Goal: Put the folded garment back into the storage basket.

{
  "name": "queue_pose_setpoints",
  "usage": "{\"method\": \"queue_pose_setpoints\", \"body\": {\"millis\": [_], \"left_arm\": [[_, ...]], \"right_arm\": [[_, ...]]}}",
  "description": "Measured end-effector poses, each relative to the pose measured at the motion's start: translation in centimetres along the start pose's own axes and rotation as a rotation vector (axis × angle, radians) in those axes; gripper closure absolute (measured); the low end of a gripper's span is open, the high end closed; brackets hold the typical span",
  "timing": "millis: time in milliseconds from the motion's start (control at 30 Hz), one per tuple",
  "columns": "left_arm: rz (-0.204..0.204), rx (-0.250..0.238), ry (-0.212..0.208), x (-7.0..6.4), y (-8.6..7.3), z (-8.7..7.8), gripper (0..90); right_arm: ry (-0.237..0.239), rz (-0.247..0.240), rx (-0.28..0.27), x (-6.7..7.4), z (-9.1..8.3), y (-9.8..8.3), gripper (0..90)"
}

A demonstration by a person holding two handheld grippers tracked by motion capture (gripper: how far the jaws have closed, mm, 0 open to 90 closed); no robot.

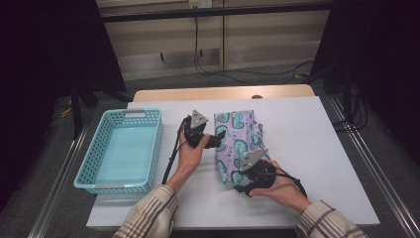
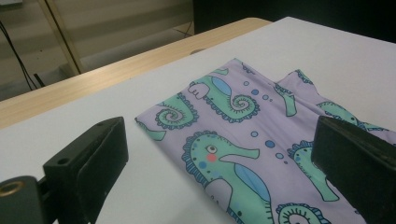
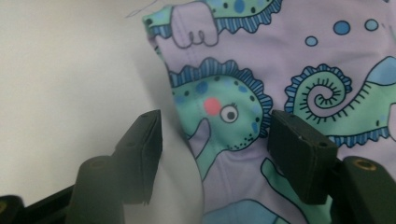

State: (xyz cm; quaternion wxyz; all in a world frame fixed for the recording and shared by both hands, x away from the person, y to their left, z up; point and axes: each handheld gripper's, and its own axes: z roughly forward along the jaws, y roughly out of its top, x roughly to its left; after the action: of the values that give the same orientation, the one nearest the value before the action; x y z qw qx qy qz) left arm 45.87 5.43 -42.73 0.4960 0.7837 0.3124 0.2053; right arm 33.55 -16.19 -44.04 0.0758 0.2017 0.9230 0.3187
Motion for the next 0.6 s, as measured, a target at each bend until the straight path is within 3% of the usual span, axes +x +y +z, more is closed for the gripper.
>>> {"method": "queue_pose_setpoints", "body": {"millis": [267, 433, 467, 600], "left_arm": [[-0.007, 0.005, 0.006, 0.2, 0.4, 0.3, 3.9], [0.007, 0.016, 0.013, 0.2, 0.6, 0.7, 3.9], [0.001, 0.015, 0.013, 0.3, 0.6, 0.8, 4.0], [0.006, 0.026, 0.021, 0.4, 0.4, 0.9, 4.0]], "right_arm": [[-0.041, -0.051, 0.02, -0.5, 0.1, 0.0, 41.9], [-0.031, -0.062, 0.025, -1.0, 0.1, 0.0, 45.3], [-0.055, -0.081, 0.022, -1.3, 0.0, 0.0, 61.1], [-0.067, -0.086, 0.027, -1.5, -0.1, 0.0, 65.2]]}}
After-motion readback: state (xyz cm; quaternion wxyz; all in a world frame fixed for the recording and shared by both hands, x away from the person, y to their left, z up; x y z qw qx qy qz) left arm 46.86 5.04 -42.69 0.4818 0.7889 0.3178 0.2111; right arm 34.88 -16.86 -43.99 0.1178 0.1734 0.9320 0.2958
